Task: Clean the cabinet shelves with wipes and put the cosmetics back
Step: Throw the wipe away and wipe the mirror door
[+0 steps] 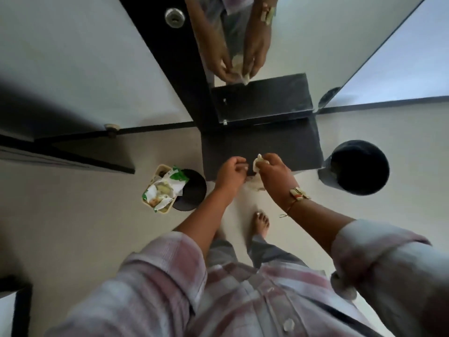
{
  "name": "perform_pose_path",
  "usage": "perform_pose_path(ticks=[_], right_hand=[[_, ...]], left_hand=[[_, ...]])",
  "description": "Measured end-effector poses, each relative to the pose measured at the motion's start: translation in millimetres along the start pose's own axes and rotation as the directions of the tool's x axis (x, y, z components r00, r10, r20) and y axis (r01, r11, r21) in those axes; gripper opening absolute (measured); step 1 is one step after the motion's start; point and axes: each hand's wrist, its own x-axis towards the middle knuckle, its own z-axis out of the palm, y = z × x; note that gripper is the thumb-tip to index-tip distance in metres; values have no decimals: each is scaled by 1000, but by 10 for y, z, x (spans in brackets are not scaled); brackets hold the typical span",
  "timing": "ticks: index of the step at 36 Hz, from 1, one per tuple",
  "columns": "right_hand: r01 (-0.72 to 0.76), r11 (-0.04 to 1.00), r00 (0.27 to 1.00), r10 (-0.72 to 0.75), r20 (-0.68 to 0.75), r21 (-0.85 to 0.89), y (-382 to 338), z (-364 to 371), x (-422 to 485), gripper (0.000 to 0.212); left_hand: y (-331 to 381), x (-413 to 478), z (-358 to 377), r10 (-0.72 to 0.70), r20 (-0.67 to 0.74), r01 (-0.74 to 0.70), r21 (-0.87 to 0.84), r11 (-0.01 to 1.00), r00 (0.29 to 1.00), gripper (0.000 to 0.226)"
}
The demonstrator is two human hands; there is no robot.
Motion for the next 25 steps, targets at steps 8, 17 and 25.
perform_pose_path(ticks=[8, 17, 25], right_hand=[[351, 828, 935, -287, 207, -437, 483, 260, 192, 45], [369, 821, 919, -252, 305, -435, 637, 397, 495, 59], [459, 757, 885, -344, 313, -465, 630, 136, 1220, 56]], left_hand=[[-94, 367, 105, 139, 153, -207, 739, 641, 978, 64], [-44, 624, 225, 124, 194, -230, 846, 481, 973, 69], [121, 896, 309, 176, 135, -215, 775, 595, 975, 86]])
